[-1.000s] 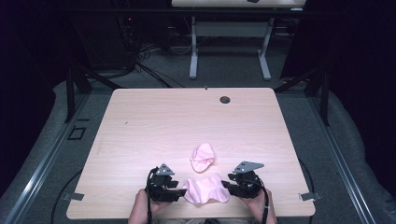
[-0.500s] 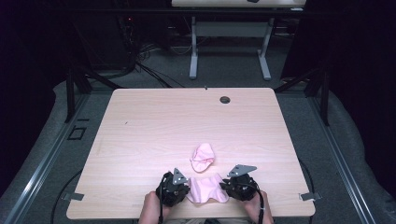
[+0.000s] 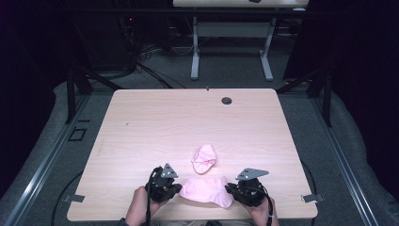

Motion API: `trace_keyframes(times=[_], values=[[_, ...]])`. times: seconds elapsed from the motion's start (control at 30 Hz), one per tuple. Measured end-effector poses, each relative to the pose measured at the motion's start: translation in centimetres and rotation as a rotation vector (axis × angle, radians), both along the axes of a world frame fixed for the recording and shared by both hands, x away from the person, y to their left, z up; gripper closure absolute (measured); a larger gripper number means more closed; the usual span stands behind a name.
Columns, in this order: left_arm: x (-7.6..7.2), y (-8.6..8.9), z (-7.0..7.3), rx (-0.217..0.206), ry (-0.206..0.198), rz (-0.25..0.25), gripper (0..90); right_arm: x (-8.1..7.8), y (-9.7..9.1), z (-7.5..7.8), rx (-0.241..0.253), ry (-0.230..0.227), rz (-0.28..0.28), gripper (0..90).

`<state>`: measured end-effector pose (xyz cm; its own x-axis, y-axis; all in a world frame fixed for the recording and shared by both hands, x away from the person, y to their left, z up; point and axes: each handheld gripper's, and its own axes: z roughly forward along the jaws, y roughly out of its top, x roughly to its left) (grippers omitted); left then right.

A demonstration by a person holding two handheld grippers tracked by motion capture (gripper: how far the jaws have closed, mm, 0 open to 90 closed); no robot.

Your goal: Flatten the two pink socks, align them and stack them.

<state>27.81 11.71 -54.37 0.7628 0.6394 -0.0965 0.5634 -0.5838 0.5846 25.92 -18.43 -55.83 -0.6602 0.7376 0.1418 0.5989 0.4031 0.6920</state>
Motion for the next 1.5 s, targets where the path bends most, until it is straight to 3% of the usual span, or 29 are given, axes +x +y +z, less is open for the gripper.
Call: trace_keyframes(times=[0.03, 0.07, 0.13, 0.2, 0.23, 0.27, 0.37, 0.43, 0.47, 0.5, 0.53, 0.57, 0.67, 0.73, 0.77, 0.87, 0.9, 1.07, 1.17, 1.3, 1.33, 1.37, 1.47, 1.5], values=[[0.2, 0.0, -0.1, 0.004, 0.011, 0.000, 89.0, 0.0, 0.0, 0.0, 0.000, 0.000, 0.000, 82.4], [0.7, 0.0, -0.6, 0.023, 0.032, -0.001, 87.9, 0.1, 0.4, -0.8, -0.027, 0.029, -0.001, 81.1], [0.8, 0.0, -0.9, 0.028, 0.037, 0.004, 86.9, 0.2, 0.5, -1.1, -0.039, 0.042, 0.007, 80.0], [1.1, 0.3, -1.0, 0.007, 0.057, 0.017, 74.2, 0.3, 0.6, -1.5, -0.033, 0.048, 0.010, 73.3], [1.2, 0.4, -0.9, -0.004, 0.050, 0.021, 65.8, 0.5, 0.2, -1.1, -0.004, 0.044, 0.011, 66.3], [1.3, 0.5, -0.7, -0.017, 0.049, 0.027, 65.8, 0.5, 0.2, -1.1, -0.004, 0.044, 0.011, 66.3], [1.9, 0.7, 0.3, -0.045, 0.029, 0.046, 53.0, 1.2, -0.5, 0.1, 0.028, 0.011, 0.001, 58.7], [2.7, 0.7, 1.0, -0.053, 0.013, 0.056, 51.6, 1.4, -0.7, 0.5, 0.022, 0.002, -0.001, 57.7], [3.8, 0.5, 1.7, -0.060, 0.004, 0.062, 49.9, 2.1, -0.9, 1.0, 0.024, -0.019, -0.003, 56.2], [3.8, 0.5, 1.7, -0.060, 0.004, 0.062, 49.6, 2.4, -0.9, 1.2, 0.035, -0.021, -0.014, 55.0], [5.0, 0.0, 2.2, -0.061, -0.001, 0.066, 48.6, 2.7, -1.0, 1.3, 0.031, -0.029, -0.014, 54.7], [5.0, 0.0, 2.2, -0.061, -0.001, 0.066, 47.7, 3.1, -1.0, 1.4, 0.040, -0.030, -0.017, 54.2], [7.0, -1.2, 2.8, -0.039, -0.002, 0.070, 45.2, 3.9, -1.0, 1.4, 0.046, -0.026, -0.027, 53.1], [8.9, -2.7, 3.0, -0.030, 0.022, 0.052, 45.1, 4.3, -1.0, 1.2, 0.060, -0.023, -0.033, 53.0], [8.9, -2.7, 3.0, -0.030, 0.022, 0.052, 44.8, 4.3, -1.0, 1.2, 0.060, -0.023, -0.033, 53.0], [11.4, -4.6, 2.7, 0.004, 0.046, 0.050, 45.2, 4.7, -1.0, 1.0, 0.066, -0.019, -0.043, 53.1], [11.4, -4.6, 2.7, 0.004, 0.046, 0.050, 45.2, 4.7, -1.0, 1.0, 0.066, -0.019, -0.043, 53.1], [14.2, -6.5, 1.3, 0.056, 0.095, 0.070, 47.1, 5.2, -1.2, 0.6, 0.062, -0.006, -0.053, 53.5], [14.8, -6.8, 0.7, 0.076, 0.108, 0.073, 49.7, 5.3, -1.2, 0.4, 0.072, 0.000, -0.065, 53.7], [15.2, -7.1, 0.0, 0.091, 0.126, 0.061, 64.0, 5.5, -1.3, 0.1, 0.066, 0.007, -0.054, 53.7], [15.2, -7.1, 0.0, 0.091, 0.129, 0.056, 64.0, 5.5, -1.3, 0.1, 0.072, 0.008, -0.056, 53.8], [15.3, -7.3, -0.1, 0.099, 0.124, 0.052, 74.0, 5.7, -1.2, -0.1, 0.068, 0.012, -0.057, 53.8], [15.2, -7.5, -0.2, 0.107, 0.115, 0.040, 88.0, 5.8, -1.1, -0.2, 0.071, 0.014, -0.063, 53.8], [15.2, -7.6, -0.2, 0.109, 0.111, 0.036, 88.0, 5.9, -1.1, -0.2, 0.070, 0.021, -0.059, 53.8]])
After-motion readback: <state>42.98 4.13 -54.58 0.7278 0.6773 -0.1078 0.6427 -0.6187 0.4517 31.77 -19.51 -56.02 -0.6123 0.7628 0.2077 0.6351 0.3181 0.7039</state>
